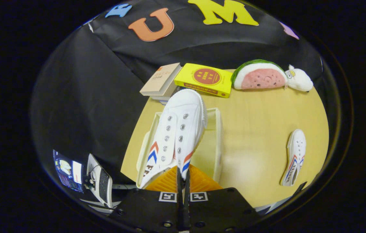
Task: Open the storage box then place both shoes into the box .Put the left shoe in first, then the right shoe, with the right side of both shoes facing outward in a uniform manner.
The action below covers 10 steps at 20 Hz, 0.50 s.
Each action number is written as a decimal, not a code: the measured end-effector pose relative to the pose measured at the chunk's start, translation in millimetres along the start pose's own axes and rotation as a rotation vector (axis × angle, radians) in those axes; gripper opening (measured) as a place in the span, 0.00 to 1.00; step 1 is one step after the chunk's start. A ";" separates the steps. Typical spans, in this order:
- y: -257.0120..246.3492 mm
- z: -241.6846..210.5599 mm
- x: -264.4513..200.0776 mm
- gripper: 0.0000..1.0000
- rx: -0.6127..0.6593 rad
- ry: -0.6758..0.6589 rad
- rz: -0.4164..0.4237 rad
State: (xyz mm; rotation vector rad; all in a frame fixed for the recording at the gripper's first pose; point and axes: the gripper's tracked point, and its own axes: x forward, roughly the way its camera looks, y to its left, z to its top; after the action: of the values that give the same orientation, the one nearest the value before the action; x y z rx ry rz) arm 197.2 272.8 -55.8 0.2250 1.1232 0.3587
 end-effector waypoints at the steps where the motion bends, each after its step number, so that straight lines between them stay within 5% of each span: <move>1: 7.9 -3.5 11.6 0.00 -0.004 -0.001 -0.010; 10: 19.7 -33.9 90.5 0.00 -0.040 0.046 -0.099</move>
State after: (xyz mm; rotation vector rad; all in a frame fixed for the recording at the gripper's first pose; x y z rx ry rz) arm 197.9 326.2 -138.7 0.1263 1.1669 0.2997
